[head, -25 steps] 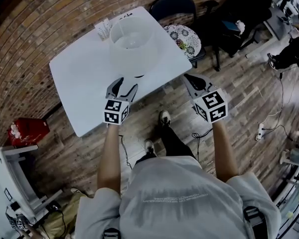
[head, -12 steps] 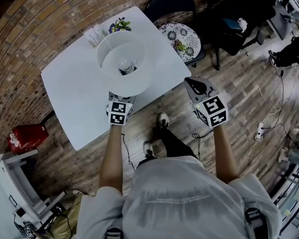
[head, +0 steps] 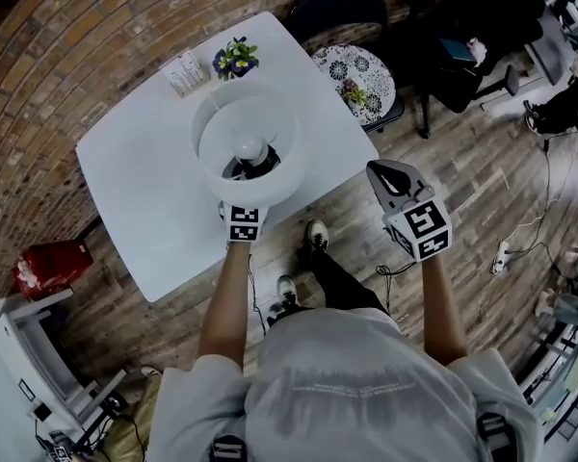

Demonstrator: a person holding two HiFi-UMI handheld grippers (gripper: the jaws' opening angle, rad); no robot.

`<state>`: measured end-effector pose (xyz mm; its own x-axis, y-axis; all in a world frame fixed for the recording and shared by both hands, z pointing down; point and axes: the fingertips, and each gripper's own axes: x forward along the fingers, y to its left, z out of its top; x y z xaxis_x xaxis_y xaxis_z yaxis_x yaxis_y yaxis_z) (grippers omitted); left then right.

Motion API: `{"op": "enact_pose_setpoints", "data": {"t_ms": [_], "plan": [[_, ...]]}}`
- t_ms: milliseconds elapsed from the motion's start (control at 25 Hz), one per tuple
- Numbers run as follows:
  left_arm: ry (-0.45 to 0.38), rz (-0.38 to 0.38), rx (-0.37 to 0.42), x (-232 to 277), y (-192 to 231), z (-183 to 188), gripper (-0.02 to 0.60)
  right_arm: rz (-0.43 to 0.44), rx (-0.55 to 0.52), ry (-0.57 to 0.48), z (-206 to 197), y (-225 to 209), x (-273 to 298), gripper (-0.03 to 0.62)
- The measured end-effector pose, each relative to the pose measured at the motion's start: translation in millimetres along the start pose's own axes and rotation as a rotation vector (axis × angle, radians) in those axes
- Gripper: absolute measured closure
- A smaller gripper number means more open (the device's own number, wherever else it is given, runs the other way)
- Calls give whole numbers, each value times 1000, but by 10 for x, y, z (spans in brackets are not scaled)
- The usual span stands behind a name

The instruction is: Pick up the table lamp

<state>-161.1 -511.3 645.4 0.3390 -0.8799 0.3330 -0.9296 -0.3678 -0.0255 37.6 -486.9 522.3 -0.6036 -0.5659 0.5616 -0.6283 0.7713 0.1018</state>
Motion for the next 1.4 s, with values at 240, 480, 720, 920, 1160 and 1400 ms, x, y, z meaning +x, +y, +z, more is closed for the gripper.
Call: {"op": "enact_pose_setpoints", "data": {"t_ms": [240,480,720,920,1160,1400], "plan": [[-56,12,1,53,43,130,388,-23,10,9,-41,-29,-39,591],[-69,-2,-27,69,46,123,421,-60,28,12,-80,-60,-150,591],[-75,-8,-63,69,60,125,430,-87,38,11,-124,-77,-280,591],[-70,-14,-82,53,37,114,431,-104,36,5,-192,-51,-428,591],[-66,-8,-108,-134,-26,142,433,-135,39,-17,-259,-7,-623,591],[-56,9,-91,-511,-103,294,433,-161,35,-78,-193,119,-856,592]]}}
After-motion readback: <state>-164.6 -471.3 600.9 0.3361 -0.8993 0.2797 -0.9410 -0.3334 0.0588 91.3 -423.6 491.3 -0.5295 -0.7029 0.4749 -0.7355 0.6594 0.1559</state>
